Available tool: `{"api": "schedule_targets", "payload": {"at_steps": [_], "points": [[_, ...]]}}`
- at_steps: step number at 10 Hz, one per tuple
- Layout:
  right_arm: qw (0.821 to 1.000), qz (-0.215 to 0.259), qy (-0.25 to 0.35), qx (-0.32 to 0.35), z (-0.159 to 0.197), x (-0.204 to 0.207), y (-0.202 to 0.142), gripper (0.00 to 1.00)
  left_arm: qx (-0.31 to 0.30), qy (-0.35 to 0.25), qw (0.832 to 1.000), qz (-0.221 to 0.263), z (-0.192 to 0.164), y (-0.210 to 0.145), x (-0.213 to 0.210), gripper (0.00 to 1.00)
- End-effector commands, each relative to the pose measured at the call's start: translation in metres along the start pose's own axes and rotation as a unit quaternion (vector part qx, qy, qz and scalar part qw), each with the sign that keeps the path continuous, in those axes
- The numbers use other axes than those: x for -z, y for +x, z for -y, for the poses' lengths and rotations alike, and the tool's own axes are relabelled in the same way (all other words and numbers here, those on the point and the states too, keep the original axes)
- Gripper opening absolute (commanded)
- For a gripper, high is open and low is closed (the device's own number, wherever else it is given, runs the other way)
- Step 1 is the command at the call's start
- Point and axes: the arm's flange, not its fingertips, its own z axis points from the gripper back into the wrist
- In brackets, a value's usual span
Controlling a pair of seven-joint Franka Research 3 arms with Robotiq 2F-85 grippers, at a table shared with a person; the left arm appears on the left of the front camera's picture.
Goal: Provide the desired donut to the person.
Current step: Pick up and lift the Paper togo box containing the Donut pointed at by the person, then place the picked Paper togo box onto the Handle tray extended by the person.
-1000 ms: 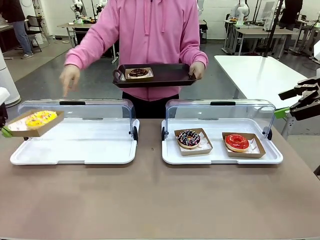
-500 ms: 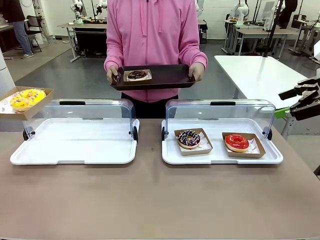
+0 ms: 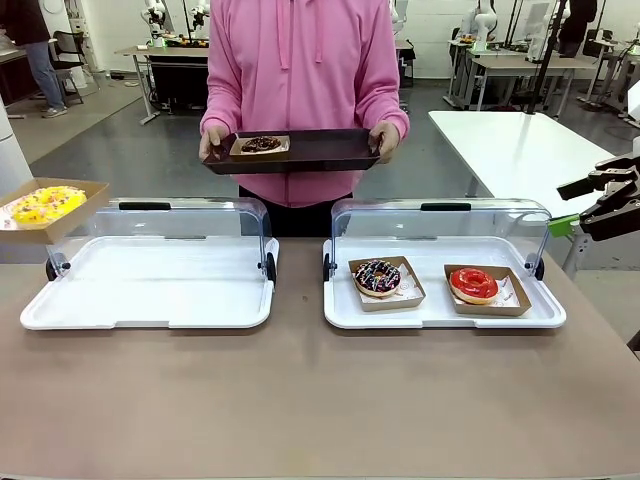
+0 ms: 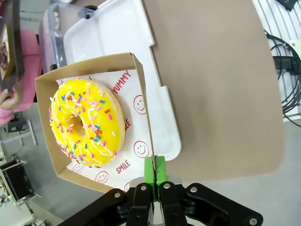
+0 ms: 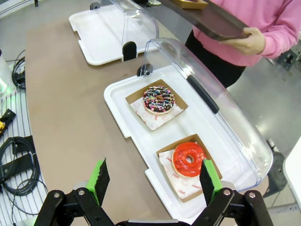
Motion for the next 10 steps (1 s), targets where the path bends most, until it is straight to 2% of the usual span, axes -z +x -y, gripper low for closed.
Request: {"api": "schedule_targets", "payload": {"at_steps": [1, 10], "points": [[1.0, 0.011, 0.003, 0.007, 0.0016, 0.0033, 0.0015, 1.0, -0.002, 0.005, 1.0, -0.015, -0.0009, 0.0003, 0.0017, 0.0], [1.0, 0.011, 0.003, 0.007, 0.0016, 0.0033, 0.0015, 1.0, -0.002, 0.005, 1.0, -0.015, -0.0009, 0.0003, 0.0017, 0.0]]}}
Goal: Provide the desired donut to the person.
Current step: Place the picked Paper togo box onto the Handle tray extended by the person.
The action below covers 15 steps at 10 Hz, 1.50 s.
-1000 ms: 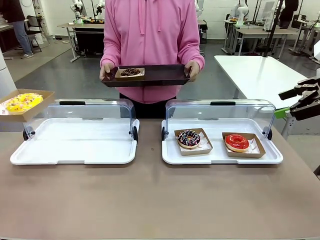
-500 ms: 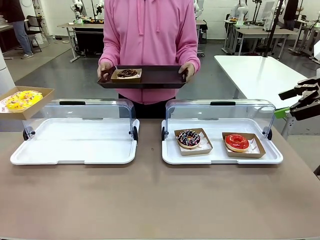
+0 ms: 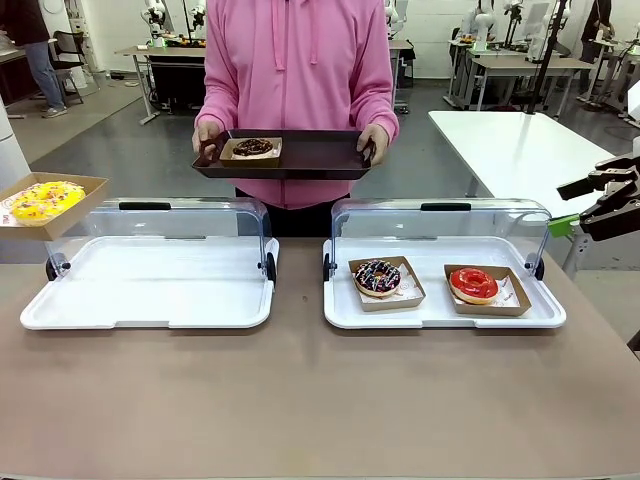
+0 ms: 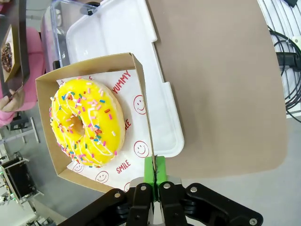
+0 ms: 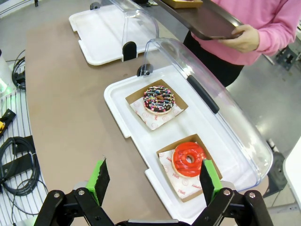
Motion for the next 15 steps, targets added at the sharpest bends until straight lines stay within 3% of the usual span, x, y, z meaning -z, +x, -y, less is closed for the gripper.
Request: {"api": "schedule_targets", "payload": {"at_steps": [1, 15], "points": [[1.0, 0.011, 0.003, 0.007, 0.0016, 0.0033, 0.0015, 1.0, -0.006, 0.002, 1.0, -0.007, 0.0002, 0.001, 0.0019, 0.0], [1.0, 0.011, 0.003, 0.007, 0.0016, 0.0033, 0.0015, 1.0, -0.006, 0.002, 1.0, -0.007, 0.0002, 0.001, 0.0019, 0.0]]}}
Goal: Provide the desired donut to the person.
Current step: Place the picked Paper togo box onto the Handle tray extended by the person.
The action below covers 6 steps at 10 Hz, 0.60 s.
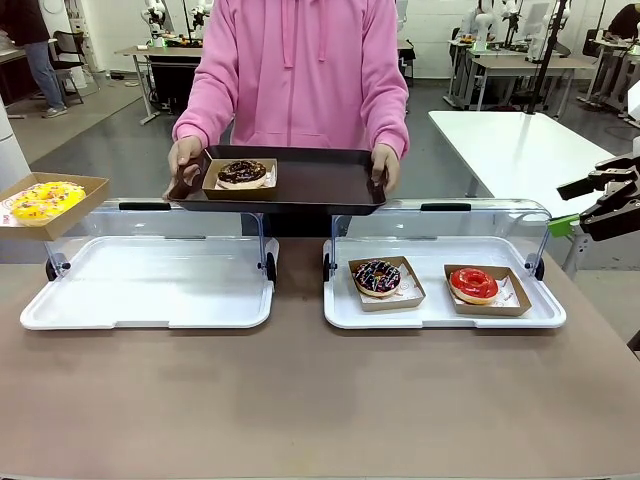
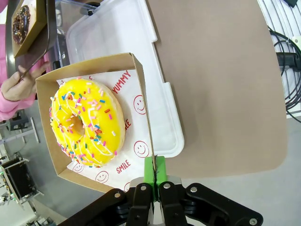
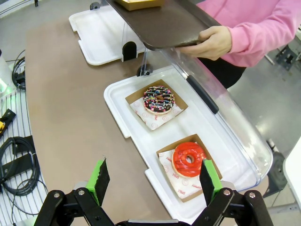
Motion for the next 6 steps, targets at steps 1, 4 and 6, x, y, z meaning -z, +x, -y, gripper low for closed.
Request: {"api": "schedule_targets", "payload": {"at_steps": [1, 4, 6], "points": [[1.0, 0.011, 0.003, 0.007, 0.002, 0.003, 0.002, 1.0, 0.0, 0.0, 1.0, 0.0, 0.0, 0.0, 0.0, 0.01], [1.0, 0.011, 0.003, 0.007, 0.002, 0.003, 0.002, 1.0, -0.006, 0.01, 1.0, 0.002, -0.054, 0.048, -0.045, 0.01], [1.0, 0.011, 0.003, 0.007, 0.002, 0.003, 0.002, 1.0, -0.006, -0.005, 1.0, -0.019, -0.084, 0.071, -0.06, 0.01]]}}
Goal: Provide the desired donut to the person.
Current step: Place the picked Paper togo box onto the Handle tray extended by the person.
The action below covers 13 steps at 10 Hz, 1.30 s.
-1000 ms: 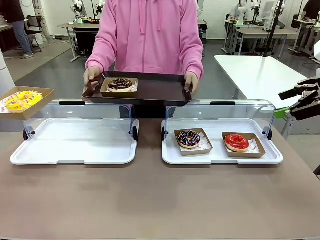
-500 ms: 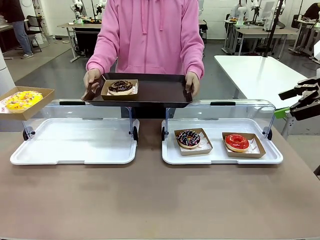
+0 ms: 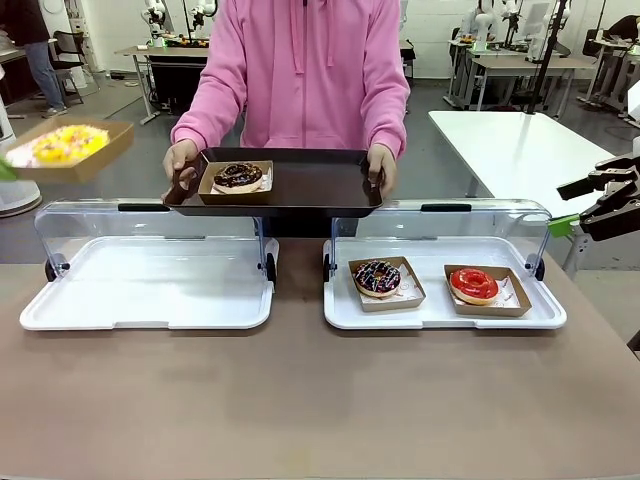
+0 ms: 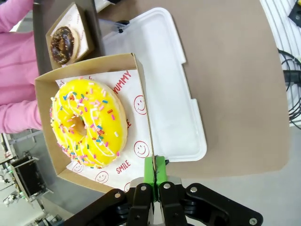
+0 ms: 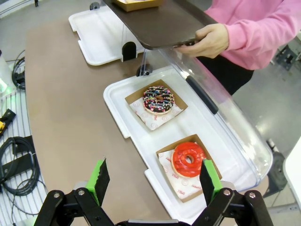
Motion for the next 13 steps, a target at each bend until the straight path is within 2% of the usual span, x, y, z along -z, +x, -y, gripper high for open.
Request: {"api": "schedule_targets", "payload": {"at_steps": [1, 3, 5, 7, 9, 11, 13], "points": [[1.0, 0.011, 0.003, 0.007, 0.002, 0.003, 0.001, 1.0, -0.027, -0.023, 0.999, -0.005, -0.027, 0.002, 0.0, 0.01], [1.0, 0.011, 0.003, 0.007, 0.002, 0.003, 0.001, 1.0, -0.057, -0.01, 0.998, 0.015, -0.039, 0.016, -0.003, 0.01], [1.0, 0.011, 0.003, 0.007, 0.002, 0.003, 0.001, 1.0, -0.056, -0.007, 0.998, -0.005, -0.074, 0.057, 0.004, 0.01], [1.0, 0.011, 0.003, 0.007, 0.002, 0.003, 0.001, 1.0, -0.042, -0.023, 0.998, -0.031, -0.129, 0.117, 0.031, 0.01], [1.0, 0.011, 0.003, 0.007, 0.002, 0.003, 0.001, 1.0, -0.048, -0.029, 0.997, -0.045, -0.173, 0.162, 0.065, 0.01], [1.0, 0.011, 0.003, 0.007, 0.002, 0.003, 0.001, 1.0, -0.035, -0.042, 0.998, -0.028, -0.203, 0.201, 0.099, 0.01], [1.0, 0.011, 0.003, 0.007, 0.002, 0.003, 0.001, 1.0, -0.051, -0.058, 0.996, -0.037, -0.219, 0.229, 0.135, 0.01]]}}
